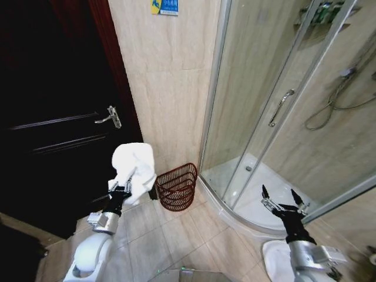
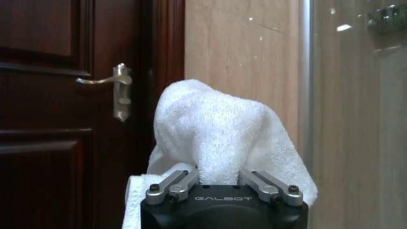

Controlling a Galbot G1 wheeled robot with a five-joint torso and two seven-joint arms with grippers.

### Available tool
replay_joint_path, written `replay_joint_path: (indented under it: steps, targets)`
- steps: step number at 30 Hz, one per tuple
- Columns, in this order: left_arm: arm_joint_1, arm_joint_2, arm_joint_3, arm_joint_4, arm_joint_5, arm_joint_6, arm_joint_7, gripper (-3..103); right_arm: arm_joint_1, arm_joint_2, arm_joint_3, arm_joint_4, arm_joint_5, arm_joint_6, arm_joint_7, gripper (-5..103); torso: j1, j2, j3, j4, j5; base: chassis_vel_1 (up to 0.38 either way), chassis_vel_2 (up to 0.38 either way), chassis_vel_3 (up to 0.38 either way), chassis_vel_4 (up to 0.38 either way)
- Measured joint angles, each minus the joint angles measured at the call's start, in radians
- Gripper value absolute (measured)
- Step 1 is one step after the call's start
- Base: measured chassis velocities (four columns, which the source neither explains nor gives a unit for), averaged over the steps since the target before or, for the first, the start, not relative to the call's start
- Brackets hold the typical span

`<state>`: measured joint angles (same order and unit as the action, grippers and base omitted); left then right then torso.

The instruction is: Discard the used towel into the hamper.

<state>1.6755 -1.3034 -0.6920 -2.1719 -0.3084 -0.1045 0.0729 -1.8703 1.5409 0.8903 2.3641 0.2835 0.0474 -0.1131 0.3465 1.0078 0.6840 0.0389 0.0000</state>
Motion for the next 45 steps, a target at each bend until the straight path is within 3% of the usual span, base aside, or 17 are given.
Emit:
replay_joint_path:
  steps: [9, 45]
  targets:
    - [0.015, -0.015, 0.017, 0.025, 0.035, -0.032, -0.010, 14, 0.008, 0.006, -0.011, -0.001, -0.003, 0.001, 0.015, 100, -0.019, -0.043, -0.023, 0.0000, -0.0001, 0.000, 0.000, 0.000, 0.000]
    - [-0.012, -0.016, 0.030, 0.075, 0.045, -0.046, 0.011, 14, 0.015, 0.008, -0.017, -0.052, -0.006, 0.054, 0.036, 100, -0.091, -0.209, -0.117, 0.0002, 0.0000, 0.000, 0.000, 0.000, 0.000]
